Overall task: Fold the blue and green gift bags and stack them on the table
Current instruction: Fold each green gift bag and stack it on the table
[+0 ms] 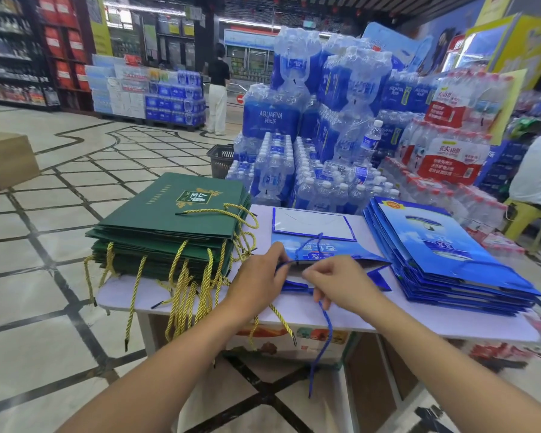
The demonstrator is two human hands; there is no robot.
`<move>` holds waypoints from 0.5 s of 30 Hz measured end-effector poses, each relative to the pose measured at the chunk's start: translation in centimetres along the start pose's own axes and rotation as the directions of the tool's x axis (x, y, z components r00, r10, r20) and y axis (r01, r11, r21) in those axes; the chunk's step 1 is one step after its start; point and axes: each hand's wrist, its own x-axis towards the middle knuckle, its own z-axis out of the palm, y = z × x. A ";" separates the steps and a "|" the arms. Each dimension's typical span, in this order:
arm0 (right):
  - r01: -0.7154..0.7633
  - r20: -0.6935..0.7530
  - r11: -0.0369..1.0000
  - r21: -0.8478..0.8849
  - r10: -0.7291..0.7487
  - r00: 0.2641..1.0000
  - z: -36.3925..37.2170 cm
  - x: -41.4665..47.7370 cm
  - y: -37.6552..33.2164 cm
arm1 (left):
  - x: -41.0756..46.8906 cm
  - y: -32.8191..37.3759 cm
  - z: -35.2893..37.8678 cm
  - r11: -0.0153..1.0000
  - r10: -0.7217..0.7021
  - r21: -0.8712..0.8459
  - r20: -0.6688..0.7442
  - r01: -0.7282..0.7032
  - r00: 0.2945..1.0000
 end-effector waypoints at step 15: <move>-0.383 0.175 0.601 0.702 0.375 0.910 2.3 1.6 -0.3 | -0.1 -0.1 0.1 0.994 0.058 0.087 0.015 -0.059 0.998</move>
